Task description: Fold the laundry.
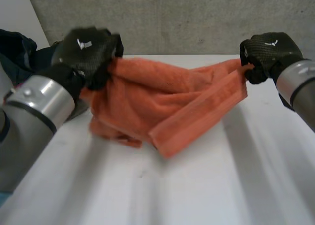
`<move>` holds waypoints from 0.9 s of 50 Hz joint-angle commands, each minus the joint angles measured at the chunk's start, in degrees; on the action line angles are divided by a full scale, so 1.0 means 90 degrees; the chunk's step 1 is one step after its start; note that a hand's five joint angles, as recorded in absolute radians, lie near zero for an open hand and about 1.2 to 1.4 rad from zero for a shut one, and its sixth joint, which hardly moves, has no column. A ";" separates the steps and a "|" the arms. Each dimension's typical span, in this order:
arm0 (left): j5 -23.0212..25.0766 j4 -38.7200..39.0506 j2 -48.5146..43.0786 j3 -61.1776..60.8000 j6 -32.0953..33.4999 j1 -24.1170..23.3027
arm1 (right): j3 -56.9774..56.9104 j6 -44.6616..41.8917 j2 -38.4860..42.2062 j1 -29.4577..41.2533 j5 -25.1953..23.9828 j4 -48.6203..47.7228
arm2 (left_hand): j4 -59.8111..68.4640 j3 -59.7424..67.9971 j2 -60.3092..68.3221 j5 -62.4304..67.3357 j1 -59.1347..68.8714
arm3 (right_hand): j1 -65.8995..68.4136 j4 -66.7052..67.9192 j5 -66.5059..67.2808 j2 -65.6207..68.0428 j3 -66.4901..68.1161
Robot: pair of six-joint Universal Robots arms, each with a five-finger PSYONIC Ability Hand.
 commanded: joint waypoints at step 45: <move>0.1600 -0.0011 -0.2112 -0.0138 0.0169 0.1441 | 0.2822 -0.3202 0.0489 0.0522 -0.1821 -0.0474 | -0.4339 -0.4211 -0.4185 -0.4120 -0.4065 | -0.3739 -0.4317 -0.4229 -0.4173 -0.4211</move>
